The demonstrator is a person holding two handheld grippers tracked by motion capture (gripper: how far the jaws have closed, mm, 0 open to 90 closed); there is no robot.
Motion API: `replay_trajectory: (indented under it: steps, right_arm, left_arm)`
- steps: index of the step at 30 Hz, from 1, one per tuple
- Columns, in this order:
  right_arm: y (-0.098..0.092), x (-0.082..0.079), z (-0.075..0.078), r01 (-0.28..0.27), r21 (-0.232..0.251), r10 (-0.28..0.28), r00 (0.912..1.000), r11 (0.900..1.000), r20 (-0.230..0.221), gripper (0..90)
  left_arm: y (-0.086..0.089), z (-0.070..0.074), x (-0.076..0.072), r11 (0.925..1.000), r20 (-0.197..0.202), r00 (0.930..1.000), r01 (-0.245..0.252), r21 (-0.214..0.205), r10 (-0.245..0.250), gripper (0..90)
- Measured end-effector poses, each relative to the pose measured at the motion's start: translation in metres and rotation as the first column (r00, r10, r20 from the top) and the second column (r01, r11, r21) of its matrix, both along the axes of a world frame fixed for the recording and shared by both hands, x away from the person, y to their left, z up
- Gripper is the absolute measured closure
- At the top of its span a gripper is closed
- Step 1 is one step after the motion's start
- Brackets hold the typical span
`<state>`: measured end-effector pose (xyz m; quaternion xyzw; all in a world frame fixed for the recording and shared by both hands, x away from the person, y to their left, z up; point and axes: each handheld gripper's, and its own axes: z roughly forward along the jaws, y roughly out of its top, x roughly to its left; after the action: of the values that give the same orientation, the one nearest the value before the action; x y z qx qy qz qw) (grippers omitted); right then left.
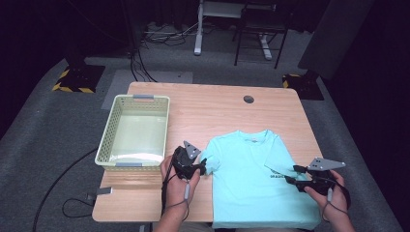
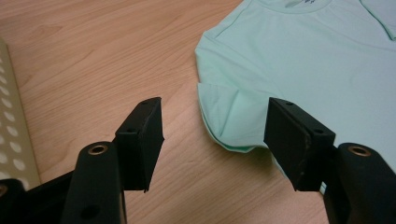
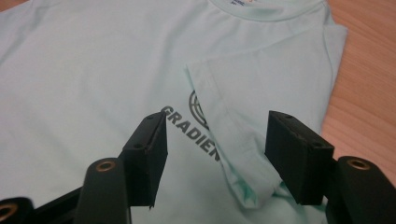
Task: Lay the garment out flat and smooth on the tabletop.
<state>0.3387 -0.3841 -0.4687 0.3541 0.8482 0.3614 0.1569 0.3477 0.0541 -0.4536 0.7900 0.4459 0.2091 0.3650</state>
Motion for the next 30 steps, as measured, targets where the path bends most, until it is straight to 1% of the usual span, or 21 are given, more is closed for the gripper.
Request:
replay_trajectory:
  steps: [2, 5, 8, 9, 12, 13, 14, 15, 18, 19, 20, 21, 22, 23, 24, 25, 26, 27, 28, 29, 30]
  right_arm:
    - [0.002, 0.003, 0.001, -0.004, -0.004, 0.004, 1.0000, 1.0000, 0.002, 40.3]
    - [0.013, 0.015, 0.001, -0.019, -0.036, 0.019, 0.9998, 0.9992, 0.003, 41.4]
    - [0.019, 0.022, 0.002, -0.027, -0.042, 0.027, 0.9996, 0.9988, 0.005, 41.8]
    - [0.021, 0.024, 0.003, -0.026, -0.045, 0.027, 0.9996, 0.9986, 0.007, 41.9]
    - [0.023, 0.029, 0.003, -0.024, -0.055, 0.024, 0.9997, 0.9982, 0.004, 42.4]
    - [0.024, 0.030, 0.003, -0.022, -0.059, 0.022, 0.9998, 0.9980, -0.001, 42.6]
    - [0.024, 0.030, 0.003, -0.022, -0.059, 0.022, 0.9998, 0.9980, -0.001, 42.6]
    - [0.026, 0.034, 0.001, -0.020, -0.068, 0.020, 0.9998, 0.9975, -0.005, 42.9]
    - [0.028, 0.037, -0.002, -0.022, -0.086, 0.021, 0.9997, 0.9961, -0.012, 43.3]
    - [0.032, 0.039, -0.005, -0.030, -0.101, 0.028, 0.9994, 0.9945, -0.020, 43.5]
    - [0.033, 0.040, -0.006, -0.033, -0.104, 0.031, 0.9992, 0.9941, -0.024, 43.7]
    - [0.035, 0.041, -0.007, -0.038, -0.107, 0.035, 0.9990, 0.9936, -0.028, 43.7]
    - [0.036, 0.041, -0.009, -0.041, -0.110, 0.038, 0.9988, 0.9931, -0.032, 43.8]
    - [0.038, 0.042, -0.010, -0.042, -0.113, 0.039, 0.9987, 0.9927, -0.034, 43.9]
    - [0.039, 0.042, -0.011, -0.046, -0.117, 0.042, 0.9985, 0.9921, -0.036, 43.9]
    - [0.040, 0.042, -0.011, -0.047, -0.117, 0.042, 0.9983, 0.9920, -0.040, 44.1]
    - [0.041, 0.042, -0.012, -0.049, -0.118, 0.045, 0.9982, 0.9918, -0.040, 44.5]
    - [0.042, 0.042, -0.012, -0.052, -0.121, 0.047, 0.9981, 0.9913, -0.040, 45.3]
    - [0.042, 0.043, -0.013, -0.052, -0.125, 0.047, 0.9980, 0.9908, -0.042, 46.2]
    - [0.042, 0.043, -0.014, -0.053, -0.126, 0.048, 0.9978, 0.9905, -0.047, 47.1]
    - [0.043, 0.044, -0.014, -0.053, -0.128, 0.047, 0.9976, 0.9903, -0.051, 48.2]
  left_arm:
    - [-0.003, -0.001, 0.002, 1.0000, -0.005, 1.0000, 0.005, 0.006, -0.005, 37.1]
    - [-0.014, -0.007, 0.015, 0.9991, -0.034, 0.9993, 0.016, 0.038, -0.015, 36.8]
    - [-0.021, -0.012, 0.023, 0.9990, -0.046, 0.9989, 0.013, 0.043, -0.011, 37.8]
    - [-0.025, -0.019, 0.033, 0.9984, -0.067, 0.9977, 0.004, 0.056, 0.000, 38.2]
    - [-0.028, -0.025, 0.043, 0.9979, -0.084, 0.9962, -0.015, 0.063, 0.021, 40.6]
    - [-0.030, -0.031, 0.051, 0.9959, -0.105, 0.9935, -0.036, 0.083, 0.045, 40.9]
    - [-0.030, -0.031, 0.051, 0.9959, -0.105, 0.9935, -0.036, 0.083, 0.045, 41.1]
    - [-0.030, -0.035, 0.056, 0.9921, -0.110, 0.9917, -0.054, 0.113, 0.067, 42.8]
    - [-0.029, -0.038, 0.057, 0.9884, -0.106, 0.9901, -0.077, 0.131, 0.092, 43.8]
    - [-0.024, -0.037, 0.053, 0.9728, -0.083, 0.9831, -0.146, 0.180, 0.163, 47.2]
    - [-0.023, -0.036, 0.051, 0.9501, -0.054, 0.9745, -0.199, 0.240, 0.218, 49.3]
    - [-0.020, -0.035, 0.049, 0.9300, -0.021, 0.9671, -0.238, 0.280, 0.254, 48.6]
    - [-0.020, -0.035, 0.049, 0.9300, -0.021, 0.9671, -0.238, 0.280, 0.254, 49.3]
    - [-0.013, -0.033, 0.044, 0.9256, 0.005, 0.9590, -0.275, 0.260, 0.283, 49.7]
    - [-0.013, -0.033, 0.044, 0.9256, 0.005, 0.9590, -0.275, 0.260, 0.283, 49.4]
    - [-0.008, -0.031, 0.041, 0.9356, -0.006, 0.9588, -0.276, 0.220, 0.284, 48.4]
    - [-0.008, -0.031, 0.041, 0.9356, -0.006, 0.9588, -0.276, 0.220, 0.284, 47.2]
    - [-0.007, -0.030, 0.037, 0.9513, -0.021, 0.9652, -0.253, 0.176, 0.261, 45.6]
    - [-0.007, -0.030, 0.037, 0.9513, -0.021, 0.9652, -0.253, 0.176, 0.261, 44.3]
    - [-0.011, -0.028, 0.033, 0.9675, -0.028, 0.9762, -0.209, 0.142, 0.215, 42.5]
    - [-0.011, -0.028, 0.033, 0.9675, -0.028, 0.9762, -0.209, 0.142, 0.215, 41.3]
